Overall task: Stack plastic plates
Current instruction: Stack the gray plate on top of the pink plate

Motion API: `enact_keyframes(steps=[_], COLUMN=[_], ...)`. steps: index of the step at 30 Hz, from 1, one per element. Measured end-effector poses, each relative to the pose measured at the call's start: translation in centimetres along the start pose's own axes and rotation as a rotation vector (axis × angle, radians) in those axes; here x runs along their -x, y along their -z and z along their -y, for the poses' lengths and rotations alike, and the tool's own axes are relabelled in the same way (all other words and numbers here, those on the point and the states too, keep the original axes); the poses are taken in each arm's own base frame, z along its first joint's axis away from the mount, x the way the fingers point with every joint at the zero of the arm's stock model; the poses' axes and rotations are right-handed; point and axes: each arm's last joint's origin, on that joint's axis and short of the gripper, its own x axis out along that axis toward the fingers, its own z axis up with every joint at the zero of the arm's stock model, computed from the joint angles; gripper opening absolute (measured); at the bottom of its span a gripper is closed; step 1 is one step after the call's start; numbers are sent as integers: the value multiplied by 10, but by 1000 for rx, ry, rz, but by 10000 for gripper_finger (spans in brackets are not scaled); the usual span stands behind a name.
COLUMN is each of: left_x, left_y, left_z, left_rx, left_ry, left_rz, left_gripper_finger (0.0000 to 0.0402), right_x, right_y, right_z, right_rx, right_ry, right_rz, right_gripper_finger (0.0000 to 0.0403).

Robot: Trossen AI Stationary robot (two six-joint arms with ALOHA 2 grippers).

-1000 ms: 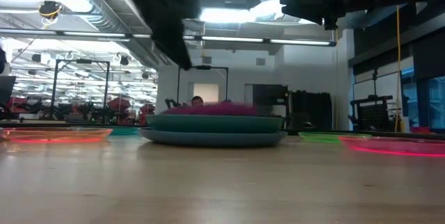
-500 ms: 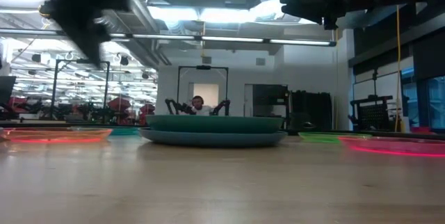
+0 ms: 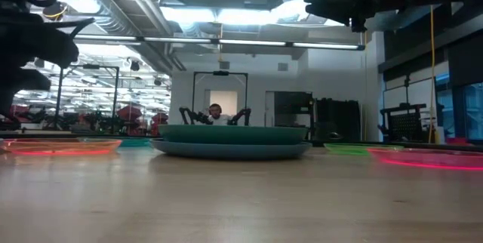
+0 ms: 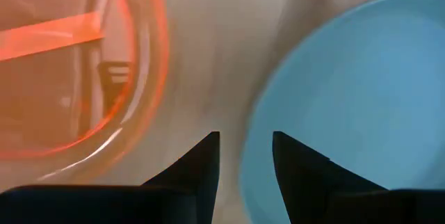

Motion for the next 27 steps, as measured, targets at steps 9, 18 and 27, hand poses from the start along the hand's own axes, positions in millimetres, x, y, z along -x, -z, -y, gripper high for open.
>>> enact_keyframes(steps=[9, 18, 27], left_x=[-16, -20, -11], left_y=[9, 8, 1], left_z=[-5, -5, 3], left_rx=[-21, -30, -38], left_ry=[12, 63, 84], left_rz=[-6, 6, 42], left_gripper_finger=[126, 73, 10], right_x=[0, 0, 0], right_y=[1, 1, 1], right_z=[0, 0, 0], right_rx=[3, 3, 3], right_ry=[0, 0, 0], right_rz=[-5, -5, -5], right_gripper_finger=[177, 177, 177])
